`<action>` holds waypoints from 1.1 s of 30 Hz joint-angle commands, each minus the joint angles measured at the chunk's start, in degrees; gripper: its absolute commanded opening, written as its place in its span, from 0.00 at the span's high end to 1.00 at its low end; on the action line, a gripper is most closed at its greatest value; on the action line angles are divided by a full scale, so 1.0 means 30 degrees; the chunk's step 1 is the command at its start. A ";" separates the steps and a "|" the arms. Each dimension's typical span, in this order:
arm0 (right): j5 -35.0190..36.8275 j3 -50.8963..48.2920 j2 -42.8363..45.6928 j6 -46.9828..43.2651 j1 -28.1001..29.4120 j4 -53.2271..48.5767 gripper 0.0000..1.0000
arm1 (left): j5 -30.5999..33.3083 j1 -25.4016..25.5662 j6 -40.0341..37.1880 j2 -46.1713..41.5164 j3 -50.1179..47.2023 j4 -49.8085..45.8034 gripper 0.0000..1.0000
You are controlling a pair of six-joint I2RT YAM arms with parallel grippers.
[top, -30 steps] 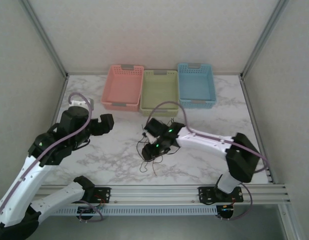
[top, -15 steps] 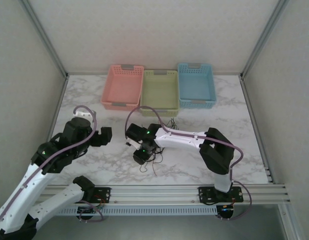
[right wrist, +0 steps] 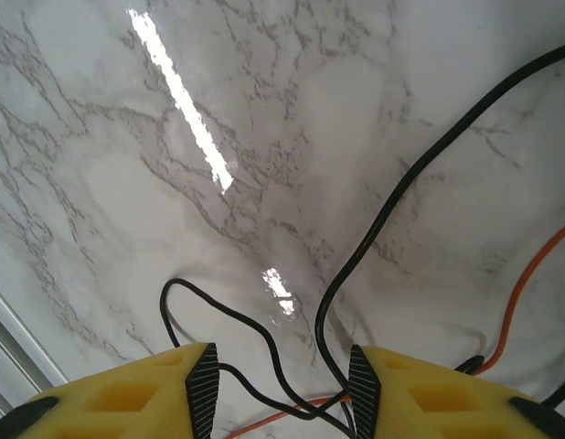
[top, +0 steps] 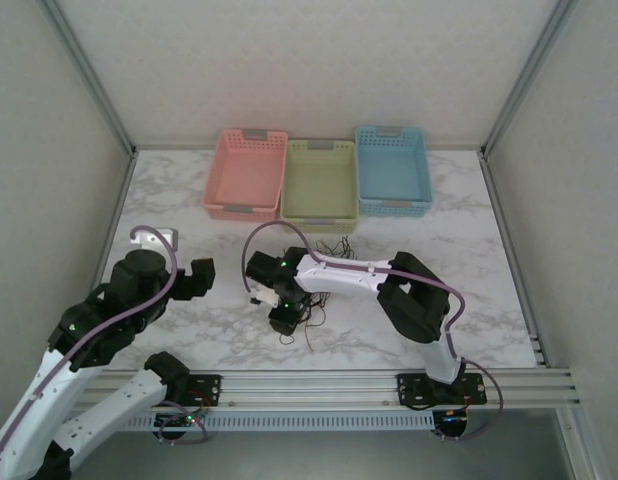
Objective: Untangle the cables
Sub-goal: Pick up the cables at the center of the table.
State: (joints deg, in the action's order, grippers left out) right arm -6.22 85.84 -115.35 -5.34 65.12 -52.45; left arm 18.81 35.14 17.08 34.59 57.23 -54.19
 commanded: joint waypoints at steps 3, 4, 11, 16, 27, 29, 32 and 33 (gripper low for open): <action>-0.0579 0.0449 -0.0503 -0.0622 -0.0042 -0.1005 0.55 | 0.0419 -0.0110 -0.0332 -0.0157 -0.0240 0.0164 0.00; -0.0569 0.0451 -0.0594 -0.0601 -0.0052 -0.0978 0.55 | 0.0441 -0.0110 -0.0332 -0.0162 -0.0239 0.0164 0.00; -0.0810 0.0581 -0.0903 -0.0387 -0.0052 -0.0621 0.63 | 0.0540 -0.0110 -0.0305 -0.0163 -0.0282 0.0184 0.00; -0.0820 0.0799 -0.0580 -0.0167 -0.0025 -0.0525 0.73 | 0.0616 -0.0110 -0.0318 -0.0219 -0.0295 0.0166 0.00; -0.1202 0.0472 0.0331 0.0386 -0.0020 0.0123 0.96 | 0.0645 -0.0110 -0.0310 -0.0280 -0.0327 0.0165 0.00; -0.1290 0.0391 0.0448 0.0520 0.0015 0.0339 0.98 | 0.0630 -0.0110 -0.0303 -0.0280 -0.0327 0.0164 0.00; -0.1304 0.0352 0.0538 0.0666 0.0023 0.0492 1.00 | 0.0620 -0.0112 -0.0303 -0.0258 -0.0326 0.0164 0.00; -0.1256 0.0366 0.0591 0.0706 0.0033 0.0523 1.00 | 0.0619 -0.0110 -0.0305 -0.0250 -0.0351 0.0165 0.00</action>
State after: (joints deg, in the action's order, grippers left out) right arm -9.10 86.37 -115.94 -4.27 65.12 -51.33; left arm 19.27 35.14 17.06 34.41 56.86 -54.04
